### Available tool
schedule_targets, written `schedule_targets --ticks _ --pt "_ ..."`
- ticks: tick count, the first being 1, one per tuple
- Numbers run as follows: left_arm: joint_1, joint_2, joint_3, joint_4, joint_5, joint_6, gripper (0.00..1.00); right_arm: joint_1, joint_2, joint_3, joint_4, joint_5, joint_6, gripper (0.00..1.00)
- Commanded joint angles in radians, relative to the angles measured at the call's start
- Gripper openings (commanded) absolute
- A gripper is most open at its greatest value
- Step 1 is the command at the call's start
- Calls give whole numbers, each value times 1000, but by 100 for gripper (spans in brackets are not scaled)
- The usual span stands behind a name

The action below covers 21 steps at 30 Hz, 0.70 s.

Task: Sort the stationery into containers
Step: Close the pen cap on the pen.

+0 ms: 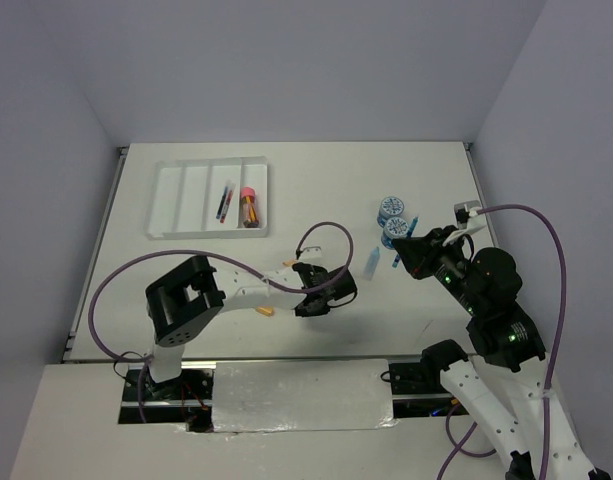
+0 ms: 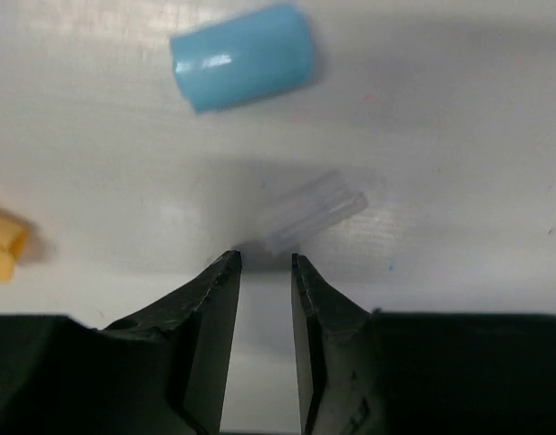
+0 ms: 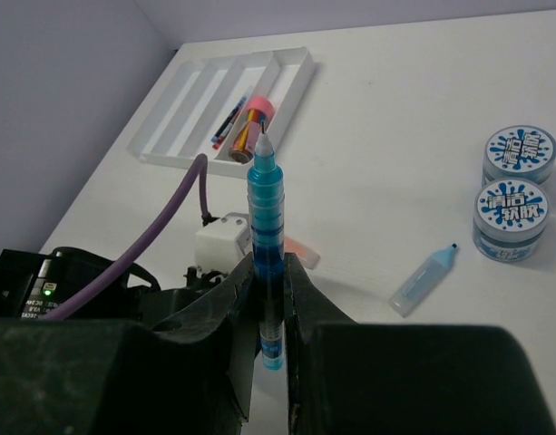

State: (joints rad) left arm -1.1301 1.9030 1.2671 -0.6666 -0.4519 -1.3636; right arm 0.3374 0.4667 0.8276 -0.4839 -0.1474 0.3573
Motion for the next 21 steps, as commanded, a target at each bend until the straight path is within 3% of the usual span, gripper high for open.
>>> schedule_targets --ticks 1,5,17,21 --pt "29 25 -29 93 -100 296 43 -5 -14 21 25 -9 -18 0" --pt "46 22 0 -48 -200 290 47 -3 -16 25 19 -4 -21 0" --pt "15 -107 12 183 -2 590 77 -3 -8 44 8 -7 -27 0" --pt "12 -84 118 -14 -123 428 74 -5 -3 50 7 0 -32 0"
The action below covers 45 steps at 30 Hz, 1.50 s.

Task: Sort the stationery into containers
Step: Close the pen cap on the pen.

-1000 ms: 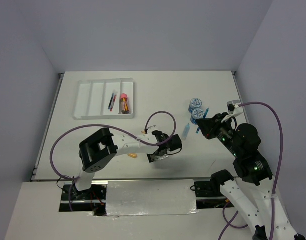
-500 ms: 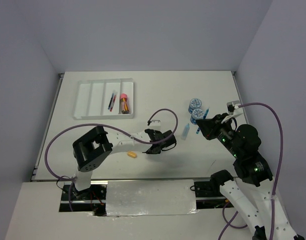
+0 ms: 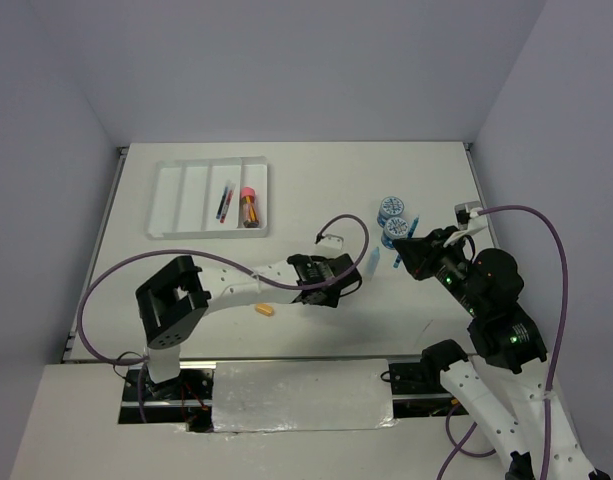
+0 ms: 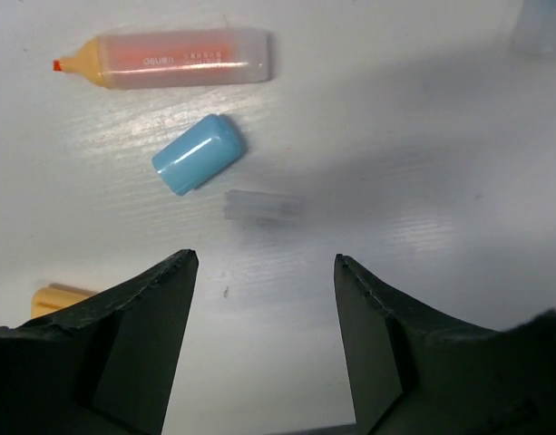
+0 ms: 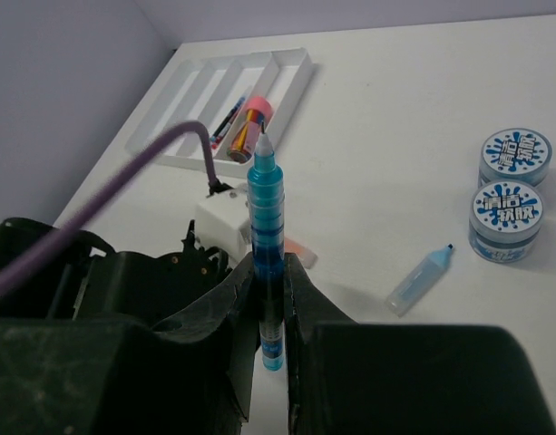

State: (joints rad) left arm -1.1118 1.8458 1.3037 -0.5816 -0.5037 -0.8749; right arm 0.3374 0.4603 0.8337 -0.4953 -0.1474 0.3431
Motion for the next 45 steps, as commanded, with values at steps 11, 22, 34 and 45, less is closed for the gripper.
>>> schedule_targets --ticks 11,22,34,45 --pt "9 113 292 -454 -86 -904 65 -3 34 62 31 -11 -19 0" --pt "63 210 296 -411 11 -1033 62 -3 31 53 23 -35 -38 0" --pt "56 237 240 -386 71 -1021 55 -3 35 31 46 -57 -35 0" --pt "58 227 197 -406 39 -1053 48 -3 32 25 52 -66 -36 0"
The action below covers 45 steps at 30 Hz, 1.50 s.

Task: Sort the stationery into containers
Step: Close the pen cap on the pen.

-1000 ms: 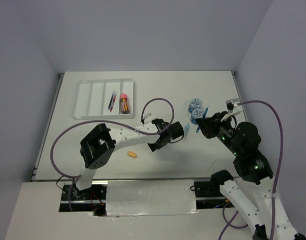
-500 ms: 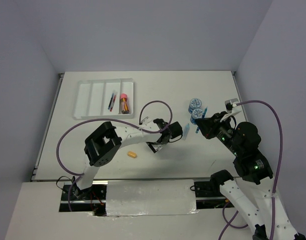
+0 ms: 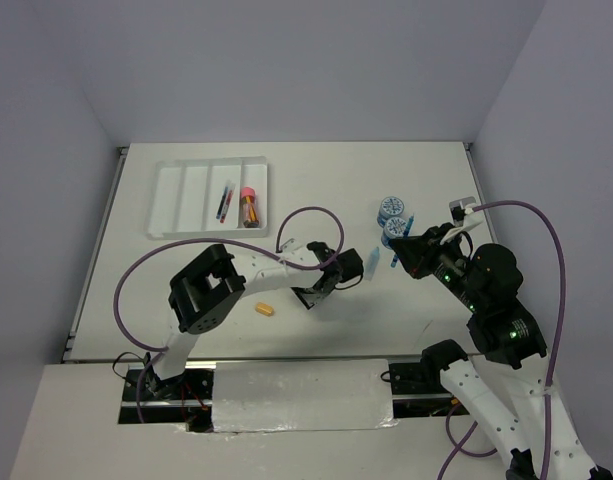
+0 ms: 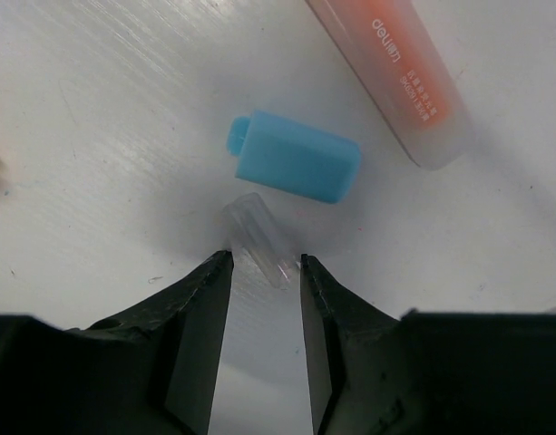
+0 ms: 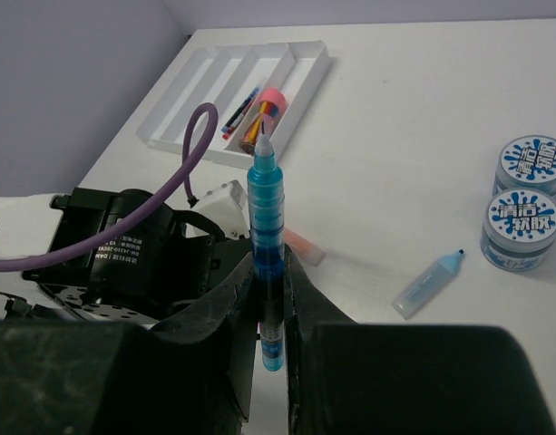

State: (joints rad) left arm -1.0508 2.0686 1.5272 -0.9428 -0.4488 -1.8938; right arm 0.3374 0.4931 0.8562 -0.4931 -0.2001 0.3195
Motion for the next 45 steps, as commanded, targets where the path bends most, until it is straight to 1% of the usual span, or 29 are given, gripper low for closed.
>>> schedule_targets --ticks 1,3,5,8,10,13,18,20,27,29,31,33,34,36,39,40,41,44,45 --pt "-3 5 -27 -50 -16 -36 48 -3 -1 1 51 -13 -11 0" --pt "-3 1 -33 -50 -21 -34 49 -5 1 3 54 -16 -11 0" --pt "-3 -8 -45 -41 -36 -27 52 -3 1 0 59 -24 -11 0" --pt "0 -15 -47 -11 -53 13 60 -3 4 -6 65 -33 -10 0" --pt "0 -8 -32 -22 -54 22 62 -3 5 -8 67 -32 -10 0" --pt "0 -1 -27 -50 -42 10 59 -3 4 -5 65 -30 -13 0" --pt "2 -8 -74 -33 -41 6 59 -3 5 -8 77 -33 -8 0" --pt "5 -18 -88 -27 -39 -5 55 -3 7 -16 83 -42 -4 0" --pt "21 -5 -78 -50 -48 -18 53 -3 10 -16 88 -56 -7 0" --pt "21 -2 -76 -44 -38 -8 49 -3 10 -9 84 -55 -11 0" --pt "21 5 -78 -37 -28 -2 40 -3 7 -9 85 -56 -8 0" --pt "21 11 -76 -37 -19 4 38 -3 4 -13 90 -59 -4 0" --pt "21 12 -78 -37 -18 7 34 -3 4 -16 90 -62 -2 0" --pt "20 5 -91 -31 -14 15 33 -3 5 -17 93 -65 0 0" --pt "20 -13 -128 1 5 32 19 -2 9 -20 100 -84 4 0" --pt "20 -19 -140 12 12 38 3 -3 10 -23 102 -93 6 0" --pt "18 -27 -171 38 21 54 0 -5 15 -26 106 -104 4 0" --pt "-9 -86 -240 76 19 68 0 -5 42 -49 120 -188 -7 0" --pt "-17 -131 -257 78 12 65 0 -3 53 -74 137 -237 -5 0"
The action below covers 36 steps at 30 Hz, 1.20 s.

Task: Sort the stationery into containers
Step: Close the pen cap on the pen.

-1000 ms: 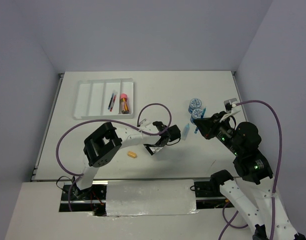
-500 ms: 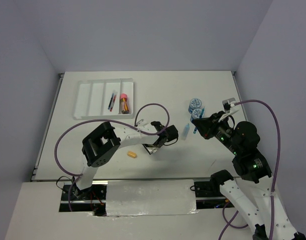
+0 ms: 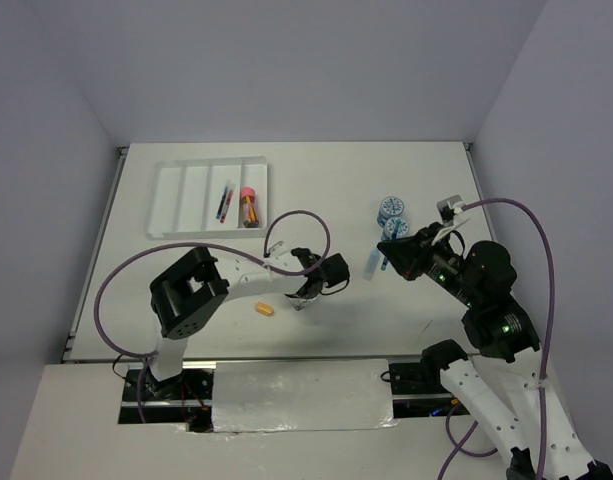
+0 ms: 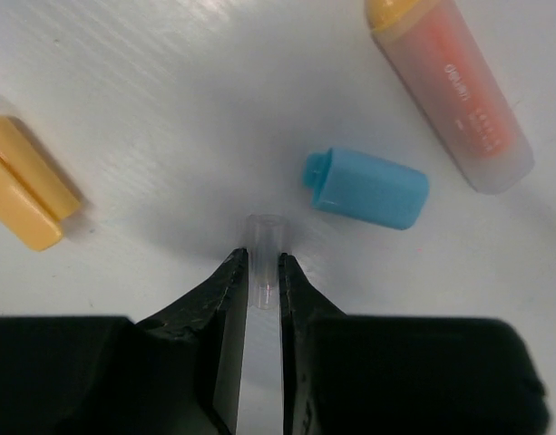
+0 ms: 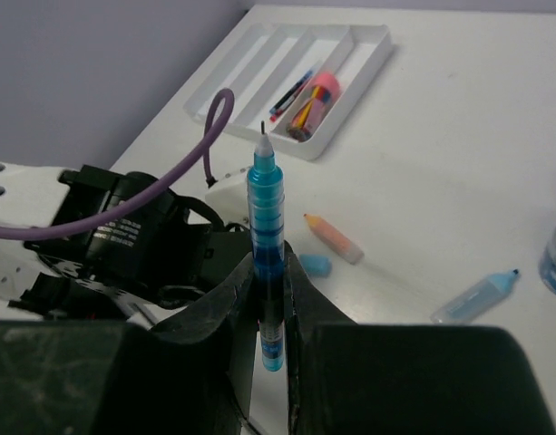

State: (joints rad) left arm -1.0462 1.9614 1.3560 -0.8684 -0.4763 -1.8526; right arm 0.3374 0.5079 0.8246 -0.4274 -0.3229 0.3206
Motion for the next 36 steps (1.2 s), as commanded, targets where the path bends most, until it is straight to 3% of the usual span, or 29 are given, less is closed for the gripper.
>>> schedule_targets --ticks 1,9,15,21,26,28,32,36 --pt "-28 -50 -104 8 16 21 0 -3 58 -56 79 -134 -3 0" --pt "-48 -340 -250 120 -208 239 0 63 155 -272 334 -303 106 0" --pt "-52 -479 -282 57 -300 211 0 303 283 -349 510 -233 149 0" --pt "-55 -529 -221 -44 -340 187 0 360 359 -447 722 -196 282 0" --pt "-67 -596 -199 96 -361 358 0 458 469 -475 909 -225 371 0" --pt "-78 -613 -207 181 -357 502 0 474 526 -482 998 -234 409 0" --pt "-106 -679 -250 421 -344 657 0 489 578 -483 1076 -234 433 0" --pt "-121 -774 -398 719 -298 889 0 506 571 -464 1082 -223 416 0"
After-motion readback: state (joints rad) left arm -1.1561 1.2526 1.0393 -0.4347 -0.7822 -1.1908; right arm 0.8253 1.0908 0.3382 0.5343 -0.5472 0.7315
